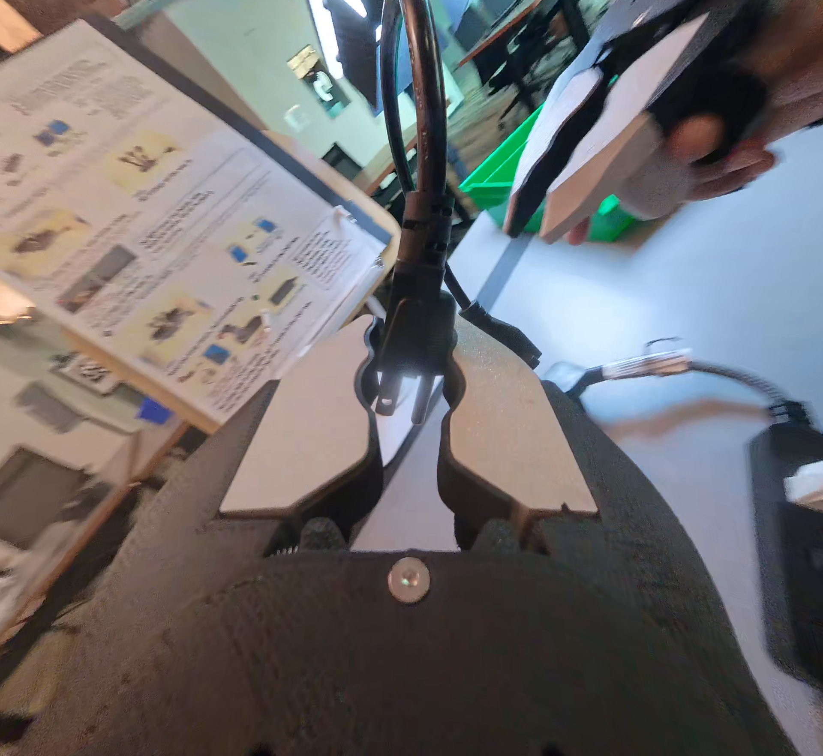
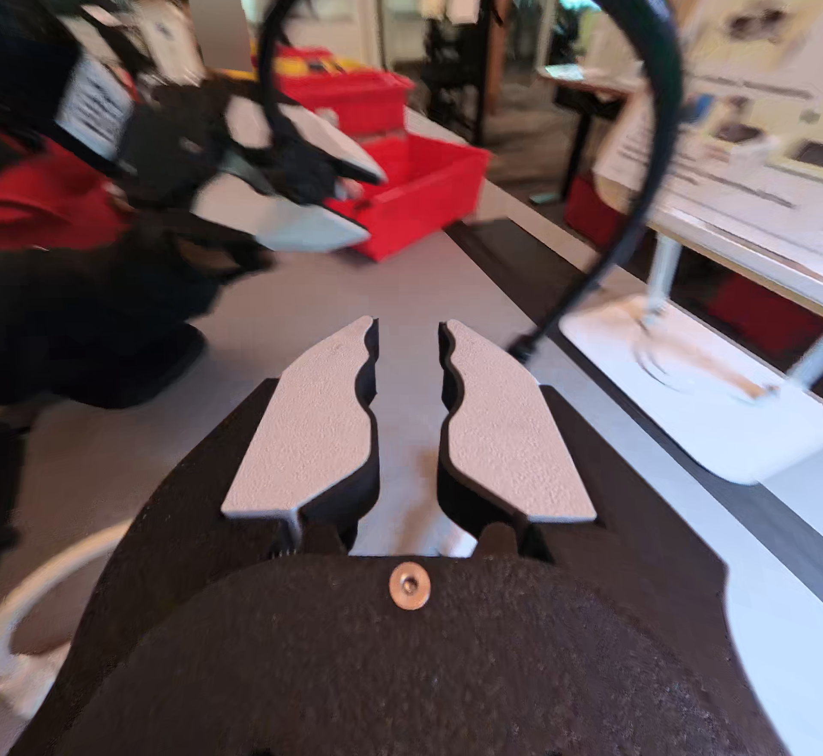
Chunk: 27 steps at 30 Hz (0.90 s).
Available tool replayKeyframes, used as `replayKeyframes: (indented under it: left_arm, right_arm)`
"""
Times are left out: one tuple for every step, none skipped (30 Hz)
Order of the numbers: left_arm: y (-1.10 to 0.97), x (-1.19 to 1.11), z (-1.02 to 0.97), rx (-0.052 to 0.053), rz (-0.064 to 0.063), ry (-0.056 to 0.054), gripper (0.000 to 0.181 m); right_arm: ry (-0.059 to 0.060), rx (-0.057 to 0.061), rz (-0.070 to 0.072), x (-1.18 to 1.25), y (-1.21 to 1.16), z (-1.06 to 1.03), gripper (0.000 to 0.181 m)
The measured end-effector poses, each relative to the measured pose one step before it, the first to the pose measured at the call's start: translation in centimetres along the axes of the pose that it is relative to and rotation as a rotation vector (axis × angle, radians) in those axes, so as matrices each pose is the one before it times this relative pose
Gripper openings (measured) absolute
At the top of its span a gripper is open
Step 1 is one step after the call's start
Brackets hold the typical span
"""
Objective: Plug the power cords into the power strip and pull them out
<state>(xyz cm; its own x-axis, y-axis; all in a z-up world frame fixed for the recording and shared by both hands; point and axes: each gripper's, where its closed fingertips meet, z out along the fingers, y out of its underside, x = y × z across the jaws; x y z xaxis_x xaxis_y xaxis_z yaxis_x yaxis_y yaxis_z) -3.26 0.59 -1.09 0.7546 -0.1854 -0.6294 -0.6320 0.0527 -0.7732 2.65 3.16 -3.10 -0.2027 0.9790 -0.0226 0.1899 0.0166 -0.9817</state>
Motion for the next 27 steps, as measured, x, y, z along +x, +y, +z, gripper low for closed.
replayKeyframes:
  left_arm:
    - [0.330,-0.238,0.080,-0.0193,0.0424,-0.0336,0.026]
    - [0.244,0.023,0.135,-0.0153,0.0373,-0.0251,0.026]
    - [0.164,0.219,0.196,-0.0131,0.0378,-0.0197,0.025]
    - [0.052,0.329,0.188,-0.0110,0.0406,-0.0183,0.025]
    - [-0.060,0.398,0.158,-0.0067,0.0434,-0.0162,0.025]
    - [-0.136,0.316,0.098,-0.0039,0.0417,-0.0214,0.025]
    - [-0.143,-0.066,-0.007,-0.0022,0.0365,-0.0361,0.025]
    - [-0.206,-0.036,-0.087,0.0058,0.0276,-0.0148,0.025]
    - [-0.240,0.047,-0.086,0.0048,0.0196,-0.0061,0.025]
    - [-0.226,-0.038,-0.086,0.0016,0.0338,-0.0216,0.025]
    - [-0.206,0.069,-0.020,-0.0011,0.0424,-0.0195,0.025]
    - [-0.250,0.303,0.021,0.0026,0.0289,-0.0048,0.025]
    - [-0.276,0.373,0.034,0.0074,0.0186,-0.0019,0.025]
    - [-0.188,0.214,0.030,0.0065,0.0162,-0.0095,0.025]
    - [-0.112,0.060,0.007,0.0084,0.0067,-0.0049,0.025]
    - [-0.072,0.128,0.034,0.0085,-0.0094,0.0112,0.025]
    - [-0.045,0.118,0.024,0.0038,-0.0120,0.0128,0.025]
    - [-0.036,0.203,0.029,0.0071,-0.0028,0.0212,0.025]
    - [0.058,0.361,0.054,0.0084,-0.0149,0.0442,0.025]
    - [0.180,0.573,0.079,-0.0010,-0.0589,0.0720,0.026]
    - [0.151,0.568,-0.004,0.0017,-0.0842,0.0875,0.027]
    - [0.110,0.341,-0.185,0.0097,-0.0854,0.0860,0.030]
    - [0.180,0.038,-0.376,0.0088,-0.0884,0.0725,0.034]
    - [0.239,-0.051,-0.516,0.0041,-0.0984,0.0674,0.039]
    - [0.230,0.369,-0.592,0.0064,-0.0924,0.0890,0.043]
    - [0.311,0.721,-0.630,0.0090,-0.0738,0.0919,0.046]
    - [0.567,1.030,-0.559,0.0052,-0.0478,0.0816,0.046]
  right_arm:
    - [-0.0549,0.0494,0.0200,-1.483,-0.756,0.789,0.028]
    - [-0.0264,0.0514,0.0198,-1.137,-0.662,0.874,0.033]
    - [-0.0111,0.0480,0.0109,-0.927,-0.419,0.908,0.036]
    - [0.0024,0.0364,0.0063,-0.683,-0.101,0.850,0.040]
    - [0.0085,0.0309,0.0000,-0.506,0.042,0.679,0.041]
    - [0.0104,0.0275,0.0024,-0.315,0.100,0.448,0.041]
    - [0.0336,0.0292,0.0038,0.242,-0.021,0.067,0.038]
    - [0.0190,0.0280,-0.0011,0.316,-0.058,-0.159,0.029]
    - [0.0077,0.0195,0.0113,0.301,-0.063,-0.167,0.024]
    - [-0.0058,0.0132,0.0177,0.098,-0.078,-0.084,0.028]
    - [-0.0121,-0.0039,0.0122,-0.132,0.075,0.046,0.029]
    - [-0.0014,-0.0177,-0.0095,-0.099,0.211,0.105,0.029]
    - [0.0023,-0.0108,-0.0335,-0.171,0.118,0.048,0.026]
    - [0.0131,0.0016,-0.0406,-0.055,-0.039,-0.079,0.026]
    - [0.0051,-0.0037,-0.0340,-0.007,0.041,-0.124,0.025]
    - [-0.0027,-0.0052,-0.0127,0.003,0.032,-0.094,0.024]
    - [-0.0015,-0.0048,-0.0026,0.015,0.001,-0.042,0.024]
    - [-0.0016,-0.0087,-0.0114,-0.008,0.085,-0.046,0.024]
    - [0.0014,-0.0166,-0.0269,0.027,0.209,-0.030,0.023]
    - [0.0020,-0.0274,-0.0303,0.059,0.320,0.024,0.025]
    - [-0.0029,-0.0247,-0.0251,0.044,0.246,-0.043,0.025]
    - [0.0003,-0.0108,-0.0185,0.100,0.013,-0.158,0.024]
    - [0.0129,-0.0053,-0.0173,0.345,-0.142,-0.289,0.023]
    - [0.0098,-0.0163,-0.0205,0.389,-0.081,-0.347,0.024]
    - [0.0115,-0.0224,-0.0238,0.445,-0.049,-0.375,0.024]
    - [0.0194,-0.0125,-0.0320,0.522,-0.134,-0.407,0.024]
    - [0.0071,-0.0186,-0.0274,0.368,-0.026,-0.332,0.024]
